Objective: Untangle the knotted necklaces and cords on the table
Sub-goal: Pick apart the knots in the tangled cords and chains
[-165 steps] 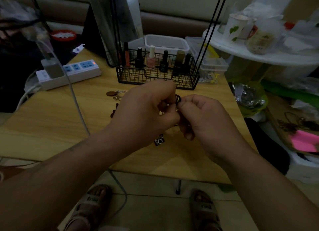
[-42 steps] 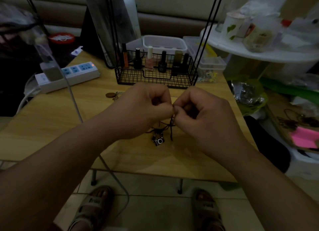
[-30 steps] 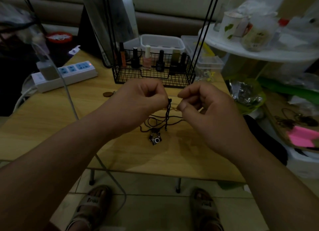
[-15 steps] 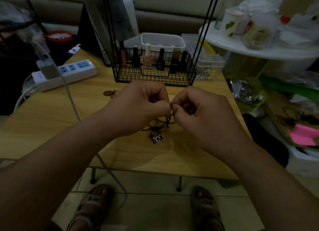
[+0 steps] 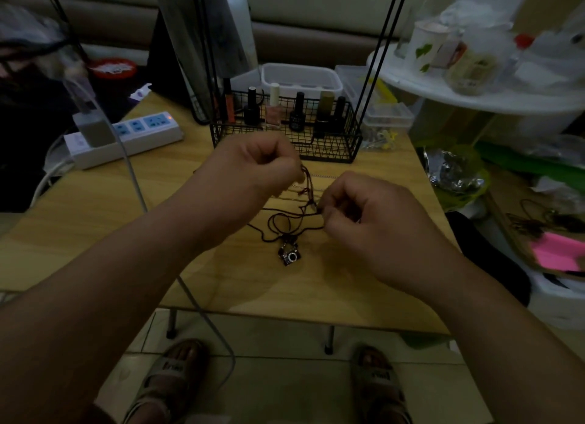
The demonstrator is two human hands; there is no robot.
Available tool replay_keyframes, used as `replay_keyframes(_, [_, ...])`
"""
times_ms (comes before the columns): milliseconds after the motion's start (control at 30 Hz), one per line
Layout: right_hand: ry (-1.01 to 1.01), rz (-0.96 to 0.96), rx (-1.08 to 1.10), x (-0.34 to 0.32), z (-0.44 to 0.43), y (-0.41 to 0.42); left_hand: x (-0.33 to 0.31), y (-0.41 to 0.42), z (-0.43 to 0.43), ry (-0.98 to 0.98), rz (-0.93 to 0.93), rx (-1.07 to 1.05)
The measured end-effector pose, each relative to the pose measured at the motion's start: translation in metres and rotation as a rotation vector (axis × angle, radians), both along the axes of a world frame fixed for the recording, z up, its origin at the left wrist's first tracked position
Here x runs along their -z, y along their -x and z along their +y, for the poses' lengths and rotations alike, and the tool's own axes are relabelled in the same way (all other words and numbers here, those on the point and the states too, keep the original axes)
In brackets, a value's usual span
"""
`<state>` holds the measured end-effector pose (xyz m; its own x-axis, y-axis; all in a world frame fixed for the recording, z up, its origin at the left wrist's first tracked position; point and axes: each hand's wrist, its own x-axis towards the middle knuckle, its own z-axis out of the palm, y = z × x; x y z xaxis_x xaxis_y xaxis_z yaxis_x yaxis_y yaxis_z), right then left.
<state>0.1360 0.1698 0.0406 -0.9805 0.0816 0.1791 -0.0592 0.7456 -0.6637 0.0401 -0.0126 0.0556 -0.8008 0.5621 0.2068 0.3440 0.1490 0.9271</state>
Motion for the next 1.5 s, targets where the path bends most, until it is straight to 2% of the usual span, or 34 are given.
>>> replay_keyframes(100, [-0.185, -0.129, -0.088, 0.005, -0.001, -0.001, -0.002, 0.007, -0.003, -0.129, -0.073, -0.08])
replay_keyframes(200, [-0.281, -0.251, -0.127, 0.007, 0.001, -0.001, -0.005, 0.014, -0.008, -0.251, -0.166, -0.129])
replay_keyframes(333, [-0.307, -0.306, -0.111, 0.006, 0.002, -0.001, -0.009, 0.019, -0.013, -0.362, -0.226, -0.131])
replay_keyframes(533, [-0.249, -0.308, -0.046, 0.004, 0.004, 0.002, -0.01, 0.012, -0.009, -0.37, -0.287, -0.072])
replay_keyframes(733, [0.048, -0.034, 0.057, -0.004, -0.011, 0.015, -0.008, 0.009, -0.007, -0.301, -0.23, 0.023])
replay_keyframes(800, [0.054, 0.003, 0.032, -0.004, -0.016, 0.018, -0.007, 0.008, -0.005, -0.282, -0.214, 0.037])
replay_keyframes(900, [0.127, -0.012, 0.01, -0.005, -0.018, 0.02, -0.005, 0.007, -0.005, -0.271, -0.204, 0.041])
replay_keyframes(1033, [0.576, -0.026, 0.022, -0.014, -0.009, 0.018, -0.003, 0.011, 0.0, -0.201, -0.271, -0.009])
replay_keyframes(1133, [0.862, -0.031, 0.045, -0.017, -0.002, 0.018, 0.002, 0.007, 0.002, -0.004, -0.295, 0.143])
replay_keyframes(1200, [0.953, -0.037, 0.044, -0.017, 0.001, 0.018, 0.003, -0.002, 0.001, 0.14, -0.252, 0.27])
replay_keyframes(1267, [0.996, -0.044, 0.028, -0.017, 0.002, 0.018, 0.004, -0.007, 0.0, 0.228, -0.198, 0.311])
replay_keyframes(1367, [1.07, -0.062, 0.002, -0.015, 0.004, 0.017, 0.005, -0.007, 0.0, 0.268, -0.139, 0.277])
replay_keyframes(1500, [1.224, -0.072, 0.065, -0.017, 0.012, 0.017, 0.006, -0.005, -0.001, 0.261, -0.158, 0.233])
